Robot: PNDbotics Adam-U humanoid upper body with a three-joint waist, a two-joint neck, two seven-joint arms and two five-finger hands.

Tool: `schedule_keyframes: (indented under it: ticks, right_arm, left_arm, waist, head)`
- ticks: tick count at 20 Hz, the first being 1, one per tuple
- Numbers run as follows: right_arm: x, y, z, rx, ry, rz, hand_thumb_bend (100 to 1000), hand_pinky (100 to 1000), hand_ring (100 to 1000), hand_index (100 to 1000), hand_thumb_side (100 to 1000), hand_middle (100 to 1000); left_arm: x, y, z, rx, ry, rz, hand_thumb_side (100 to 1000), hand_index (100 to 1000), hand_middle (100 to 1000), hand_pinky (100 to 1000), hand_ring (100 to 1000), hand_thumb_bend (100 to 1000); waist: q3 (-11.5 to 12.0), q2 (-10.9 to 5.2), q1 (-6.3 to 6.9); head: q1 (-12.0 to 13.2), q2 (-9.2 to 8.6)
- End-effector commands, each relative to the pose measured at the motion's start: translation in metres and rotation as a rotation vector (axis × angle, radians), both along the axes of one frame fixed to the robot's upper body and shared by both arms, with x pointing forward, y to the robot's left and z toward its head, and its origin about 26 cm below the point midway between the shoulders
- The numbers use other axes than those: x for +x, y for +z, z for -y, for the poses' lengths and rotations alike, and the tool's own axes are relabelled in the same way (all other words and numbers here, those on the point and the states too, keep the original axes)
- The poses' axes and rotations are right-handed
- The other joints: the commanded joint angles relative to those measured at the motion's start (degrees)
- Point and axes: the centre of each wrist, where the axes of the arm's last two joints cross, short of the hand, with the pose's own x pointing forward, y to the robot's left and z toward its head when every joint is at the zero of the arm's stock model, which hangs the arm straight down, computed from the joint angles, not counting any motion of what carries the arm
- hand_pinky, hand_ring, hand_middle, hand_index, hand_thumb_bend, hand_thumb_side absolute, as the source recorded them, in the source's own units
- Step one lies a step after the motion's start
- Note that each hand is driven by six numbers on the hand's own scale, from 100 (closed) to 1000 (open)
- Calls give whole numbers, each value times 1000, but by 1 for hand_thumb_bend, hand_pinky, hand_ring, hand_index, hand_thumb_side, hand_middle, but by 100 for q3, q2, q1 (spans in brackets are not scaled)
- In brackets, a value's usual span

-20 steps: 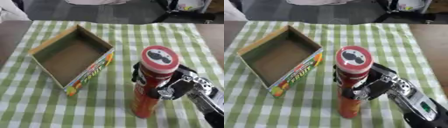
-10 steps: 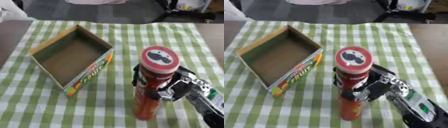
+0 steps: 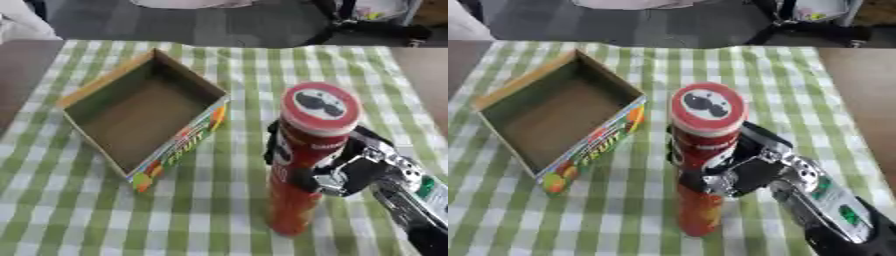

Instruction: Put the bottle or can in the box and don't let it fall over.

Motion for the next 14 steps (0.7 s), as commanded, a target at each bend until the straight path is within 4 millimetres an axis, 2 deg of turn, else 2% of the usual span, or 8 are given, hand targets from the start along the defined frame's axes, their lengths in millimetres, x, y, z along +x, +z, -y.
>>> schedule_keyframes:
  ticks: [1, 8, 14]
  right_arm:
    - [-3, 25, 2, 0, -12, 81, 277, 466, 475, 547, 100, 432]
    - [-1, 65, -9, 20, 1, 195, 263, 465, 476, 544, 100, 432]
    - [11, 109, -29, 72, 21, 275, 259, 467, 478, 547, 100, 436]
  left_arm:
    - [-2, 13, -3, 16, 1, 35, 839, 862, 823, 764, 915, 571]
    - [-2, 14, -2, 21, -2, 36, 838, 862, 824, 764, 914, 572]
    - [-2, 16, -1, 25, -9, 40, 837, 862, 824, 765, 914, 572]
  waist:
    - [17, -87, 11]
    - [33, -98, -12]
    - [58, -97, -34]
  head:
    - [8, -63]
    - [-2, -44]
    - [-51, -49]
